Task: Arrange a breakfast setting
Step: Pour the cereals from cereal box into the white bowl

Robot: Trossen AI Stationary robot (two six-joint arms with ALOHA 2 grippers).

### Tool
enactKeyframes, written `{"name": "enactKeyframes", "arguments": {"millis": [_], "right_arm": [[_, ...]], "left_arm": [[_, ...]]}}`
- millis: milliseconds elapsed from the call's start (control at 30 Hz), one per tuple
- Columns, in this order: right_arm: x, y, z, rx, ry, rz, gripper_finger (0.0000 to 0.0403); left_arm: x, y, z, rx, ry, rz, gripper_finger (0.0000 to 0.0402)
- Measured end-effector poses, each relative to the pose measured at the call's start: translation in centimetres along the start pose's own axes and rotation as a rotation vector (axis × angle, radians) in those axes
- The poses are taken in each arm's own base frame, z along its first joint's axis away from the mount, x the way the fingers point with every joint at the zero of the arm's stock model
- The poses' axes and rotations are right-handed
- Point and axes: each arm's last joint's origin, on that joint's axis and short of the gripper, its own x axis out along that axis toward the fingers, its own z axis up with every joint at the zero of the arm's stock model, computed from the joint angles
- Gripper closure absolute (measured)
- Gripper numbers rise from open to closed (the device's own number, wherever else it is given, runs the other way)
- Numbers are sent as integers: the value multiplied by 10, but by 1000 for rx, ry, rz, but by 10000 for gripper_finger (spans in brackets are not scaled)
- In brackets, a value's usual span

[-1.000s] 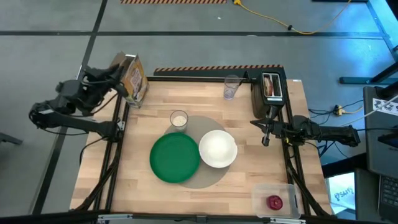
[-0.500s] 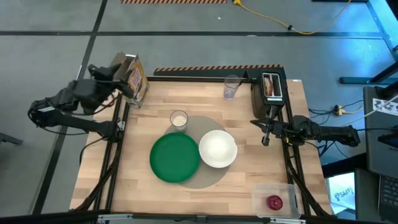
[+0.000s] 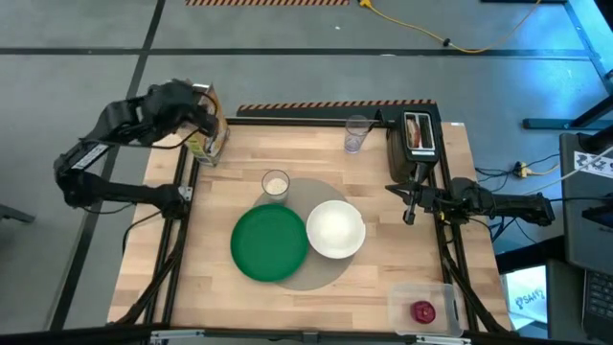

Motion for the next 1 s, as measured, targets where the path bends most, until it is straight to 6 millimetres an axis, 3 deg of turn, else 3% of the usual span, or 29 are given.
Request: {"name": "enactKeyframes", "arguments": {"millis": [233,733,1000], "right_arm": [[0,1,-1,-2,11,11,403],[0,1,-1,5,14,16,403],[0,1,-1,6,15,17,403]], "left_arm": [[31,4,-2,-10,220,52,233],[67,5,0,3,383,156,234],[84,-1,2,24,458,102,235]]}}
